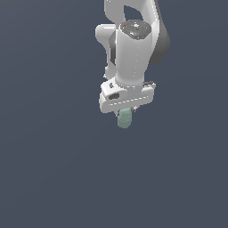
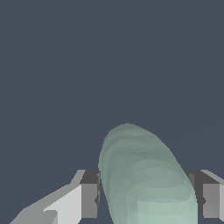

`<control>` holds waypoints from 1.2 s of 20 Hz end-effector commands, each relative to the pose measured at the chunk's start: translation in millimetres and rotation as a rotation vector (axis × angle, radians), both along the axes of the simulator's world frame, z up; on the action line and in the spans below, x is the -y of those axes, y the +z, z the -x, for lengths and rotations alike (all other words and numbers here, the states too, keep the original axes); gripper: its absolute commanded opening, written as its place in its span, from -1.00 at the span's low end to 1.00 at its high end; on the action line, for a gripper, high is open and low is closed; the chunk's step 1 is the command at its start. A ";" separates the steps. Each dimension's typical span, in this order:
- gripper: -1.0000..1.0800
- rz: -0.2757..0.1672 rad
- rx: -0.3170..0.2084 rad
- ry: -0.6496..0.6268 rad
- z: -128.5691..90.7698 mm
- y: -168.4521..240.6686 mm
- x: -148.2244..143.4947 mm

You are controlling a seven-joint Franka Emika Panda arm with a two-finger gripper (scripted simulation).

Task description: Pick up the object and move it to a goal position.

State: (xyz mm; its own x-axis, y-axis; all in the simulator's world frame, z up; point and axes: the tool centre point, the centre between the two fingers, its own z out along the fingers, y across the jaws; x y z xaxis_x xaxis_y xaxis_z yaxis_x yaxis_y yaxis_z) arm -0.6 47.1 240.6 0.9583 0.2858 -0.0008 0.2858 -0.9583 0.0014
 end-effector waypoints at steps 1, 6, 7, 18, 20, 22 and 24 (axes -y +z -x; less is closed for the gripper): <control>-1.00 0.001 0.000 0.000 10.4 27.8 -12.9; -1.00 0.001 0.000 0.000 29.3 82.4 -38.5; -1.00 0.001 0.000 0.000 33.0 93.3 -43.5; -1.00 0.000 0.000 0.000 65.2 195.3 -91.4; -1.00 -0.001 0.000 0.000 68.4 207.1 -96.7; -1.00 -0.001 0.000 0.000 70.9 216.6 -101.4; -1.00 -0.001 0.000 0.000 72.7 223.8 -105.1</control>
